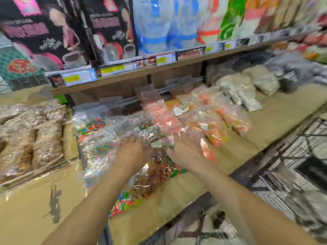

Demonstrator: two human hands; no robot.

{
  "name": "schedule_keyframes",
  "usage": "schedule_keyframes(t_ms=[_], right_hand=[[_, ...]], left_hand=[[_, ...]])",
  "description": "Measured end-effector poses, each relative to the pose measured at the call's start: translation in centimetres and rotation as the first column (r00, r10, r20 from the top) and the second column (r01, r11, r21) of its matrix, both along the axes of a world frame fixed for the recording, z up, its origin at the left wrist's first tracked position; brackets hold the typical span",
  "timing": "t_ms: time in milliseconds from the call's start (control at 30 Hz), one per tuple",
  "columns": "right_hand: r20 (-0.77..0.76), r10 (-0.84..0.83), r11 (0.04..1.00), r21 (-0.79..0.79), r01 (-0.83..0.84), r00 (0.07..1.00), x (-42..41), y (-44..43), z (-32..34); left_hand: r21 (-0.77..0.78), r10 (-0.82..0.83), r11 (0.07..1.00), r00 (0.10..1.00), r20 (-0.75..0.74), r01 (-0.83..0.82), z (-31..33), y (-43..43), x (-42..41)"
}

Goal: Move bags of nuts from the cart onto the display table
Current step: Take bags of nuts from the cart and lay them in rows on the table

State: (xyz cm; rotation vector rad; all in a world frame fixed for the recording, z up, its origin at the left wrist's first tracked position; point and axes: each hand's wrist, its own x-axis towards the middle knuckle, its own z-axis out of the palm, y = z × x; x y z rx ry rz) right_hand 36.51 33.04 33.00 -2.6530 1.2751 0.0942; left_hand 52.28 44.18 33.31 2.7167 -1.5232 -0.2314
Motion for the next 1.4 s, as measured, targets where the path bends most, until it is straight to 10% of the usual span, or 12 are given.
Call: schedule_keyframes(t_ms=[533, 1400], right_hand=[[-0.034, -0.466, 0.884, 0.015, 0.467, 0.884, -28.2, -11.6, -1.4], [-0.132, -0.892, 0.425, 0.078, 0.902, 0.432, -40.1, -17.7, -5.7]], left_hand=[[-0.009, -0.469, 0.883, 0.881, -0.053, 0.470, -1.0, -19.9, -24.6], [0.005, -0.895, 0.415, 0.409, -0.181, 0.910, -7.2, -37.3, -40.0]])
